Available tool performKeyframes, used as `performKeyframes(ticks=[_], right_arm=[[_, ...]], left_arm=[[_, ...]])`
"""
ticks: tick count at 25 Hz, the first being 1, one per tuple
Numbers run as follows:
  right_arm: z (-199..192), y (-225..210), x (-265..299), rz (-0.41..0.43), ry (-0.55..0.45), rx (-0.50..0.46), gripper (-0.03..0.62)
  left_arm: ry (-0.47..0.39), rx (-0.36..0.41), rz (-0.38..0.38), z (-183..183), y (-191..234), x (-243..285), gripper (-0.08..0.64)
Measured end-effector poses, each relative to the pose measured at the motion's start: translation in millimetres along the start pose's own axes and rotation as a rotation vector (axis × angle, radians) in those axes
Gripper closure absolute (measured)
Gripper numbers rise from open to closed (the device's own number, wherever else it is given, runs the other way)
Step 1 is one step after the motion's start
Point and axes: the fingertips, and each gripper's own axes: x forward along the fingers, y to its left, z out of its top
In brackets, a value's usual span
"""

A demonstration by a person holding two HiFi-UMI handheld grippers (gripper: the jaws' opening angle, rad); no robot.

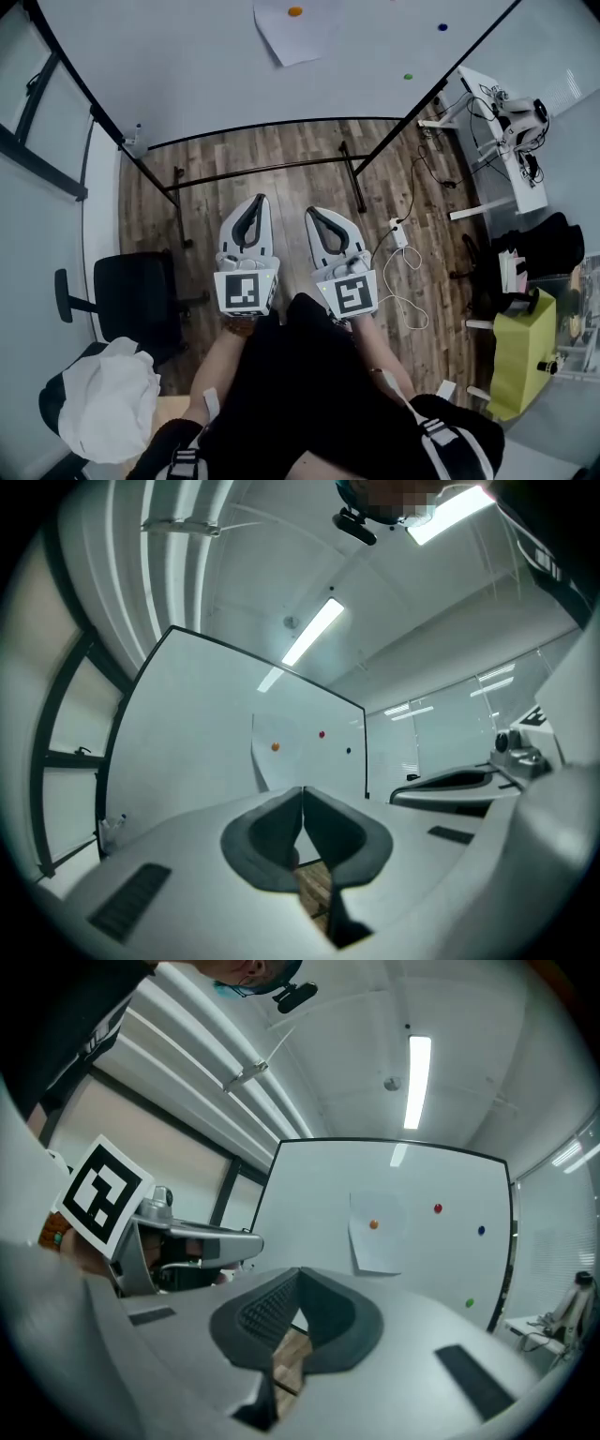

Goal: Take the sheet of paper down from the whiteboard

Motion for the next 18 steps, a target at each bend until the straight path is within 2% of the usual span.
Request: performKeyframes(ticks=[4, 10, 14, 18], right_arm=[[4.4, -7.3, 15.1, -0.023, -0.027, 0.002, 0.594], [9.7, -34.1, 44.6, -0.041, -0.084, 0.039, 0.594], [13.5, -55.6, 65.5, -0.016, -0.098, 0.084, 0.594], [13.4, -79.7, 85.5, -0.01, -0.115, 0.08, 0.594]], left_arm=[[0.01, -0.022, -0.002, -4.1, 10.1, 10.1, 0.548], [0.031, -0.005, 0.001, -8.7, 20.2, 42.8, 0.548], [0.043, 0.017, 0.014, -9.8, 27.9, 70.1, 0.548], [0.066, 0.015, 0.022, -17.9, 32.0, 104.0, 0.548]])
